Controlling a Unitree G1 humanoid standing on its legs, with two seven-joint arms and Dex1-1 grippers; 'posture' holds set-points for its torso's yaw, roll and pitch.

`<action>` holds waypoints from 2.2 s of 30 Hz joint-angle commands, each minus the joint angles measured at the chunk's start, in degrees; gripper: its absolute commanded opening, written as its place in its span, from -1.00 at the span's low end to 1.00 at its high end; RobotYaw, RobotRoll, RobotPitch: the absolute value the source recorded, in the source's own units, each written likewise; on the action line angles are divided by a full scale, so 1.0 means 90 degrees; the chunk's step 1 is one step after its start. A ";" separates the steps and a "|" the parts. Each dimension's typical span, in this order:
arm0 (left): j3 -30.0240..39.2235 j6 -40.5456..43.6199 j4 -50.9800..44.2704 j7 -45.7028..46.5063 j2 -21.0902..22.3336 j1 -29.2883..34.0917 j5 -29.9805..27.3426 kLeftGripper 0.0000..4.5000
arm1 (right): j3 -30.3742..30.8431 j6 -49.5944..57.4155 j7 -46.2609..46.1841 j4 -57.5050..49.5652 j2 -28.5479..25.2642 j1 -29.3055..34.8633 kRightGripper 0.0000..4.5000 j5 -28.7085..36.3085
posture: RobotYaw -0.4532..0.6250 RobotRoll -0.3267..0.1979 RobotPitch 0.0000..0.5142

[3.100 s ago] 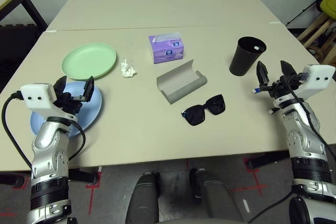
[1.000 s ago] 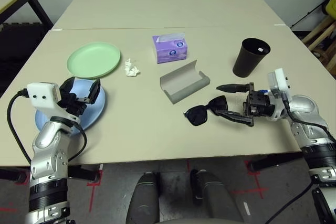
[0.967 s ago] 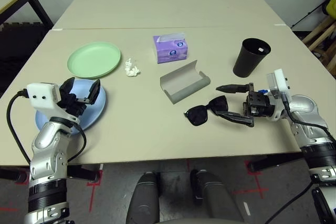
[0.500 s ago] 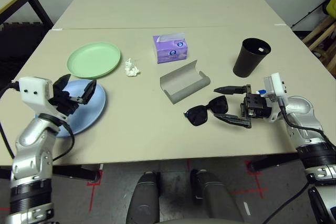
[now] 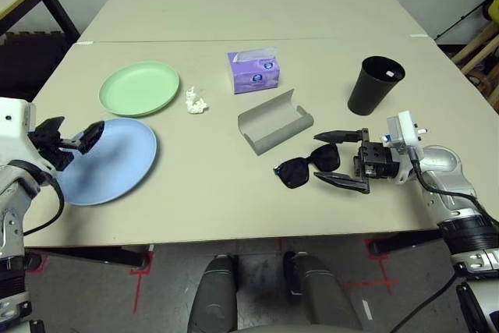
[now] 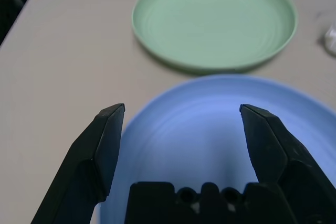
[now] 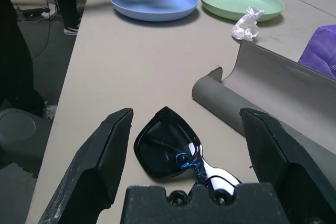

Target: Organize and tidy the items on the table.

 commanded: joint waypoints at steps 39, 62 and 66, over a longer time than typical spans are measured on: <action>-0.0012 0.0014 0.2369 -0.0748 0.0447 -0.0103 0.0468 0.08 | -0.0012 -0.0047 -0.0164 -0.0513 -0.0096 0.0434 1.00 0.0006 | 0.12 0.25 -0.43; 0.0333 0.1269 0.2171 -0.1462 0.0780 -0.0324 -0.0294 -0.99 | 0.0074 -0.0085 -0.0195 -0.0474 -0.0111 0.0450 1.00 -0.0083 | 0.11 0.25 -0.43; 0.0421 0.1455 0.2071 -0.1623 0.0864 -0.0205 -0.0381 -0.99 | 0.0056 -0.0110 -0.0175 -0.0446 -0.0130 0.0453 1.00 -0.0080 | 0.11 0.25 -0.43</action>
